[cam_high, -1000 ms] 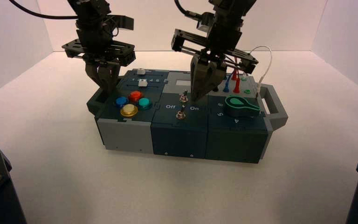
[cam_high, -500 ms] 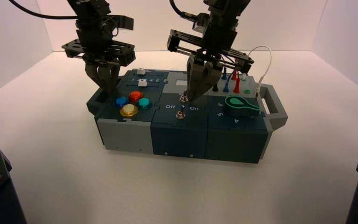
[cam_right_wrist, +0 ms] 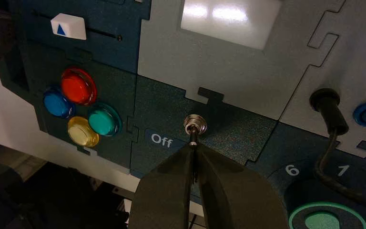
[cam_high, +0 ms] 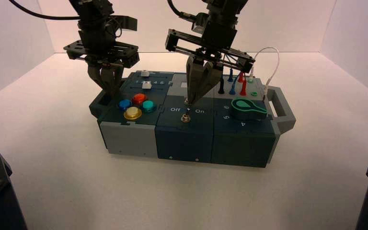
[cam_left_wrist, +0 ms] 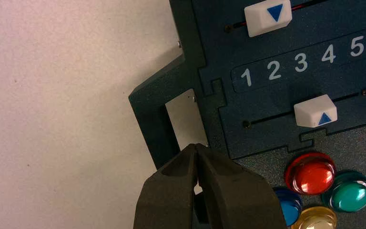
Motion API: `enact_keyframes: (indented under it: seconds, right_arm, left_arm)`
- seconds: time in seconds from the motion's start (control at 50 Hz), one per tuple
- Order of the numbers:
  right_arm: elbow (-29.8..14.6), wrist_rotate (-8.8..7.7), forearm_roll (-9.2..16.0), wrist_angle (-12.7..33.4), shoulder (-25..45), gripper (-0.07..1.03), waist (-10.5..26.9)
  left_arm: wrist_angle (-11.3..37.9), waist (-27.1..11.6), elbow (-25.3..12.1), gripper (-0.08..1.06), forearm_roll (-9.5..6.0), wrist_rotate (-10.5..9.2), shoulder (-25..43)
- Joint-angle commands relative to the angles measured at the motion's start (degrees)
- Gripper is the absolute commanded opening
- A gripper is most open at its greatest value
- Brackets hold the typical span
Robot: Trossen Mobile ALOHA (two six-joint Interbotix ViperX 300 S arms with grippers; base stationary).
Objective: Flip the top switch off with the right gripper.
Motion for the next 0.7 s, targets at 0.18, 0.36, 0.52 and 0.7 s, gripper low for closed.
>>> enact_keyframes:
  seconds: [0.18,0.36,0.52,0.7]
  right_arm:
    - [0.0,1.76,-2.5,0.7,-1.8,-0.02,-0.3]
    - [-0.1,2.72,-4.4,0.7,-2.5,-0.02,-0.3]
    - [-1.1,2.72,-4.8,0.7,-2.3,-0.02,-0.5]
    - [-2.6,2.72,-4.9,1.2,-1.5,-0.02,-0.5]
  left_arm:
    - [-0.5,-0.5,0.0,-0.03,-0.44,0.09,0.4]
    - [-0.5,-0.4,0.0,-0.03,-0.44,0.09,0.4]
    - [-0.5,-0.4,0.0,-0.03,-0.44,0.09,0.4]
    - [-0.6,-0.5,0.1,-0.03,-0.44,0.09,0.4]
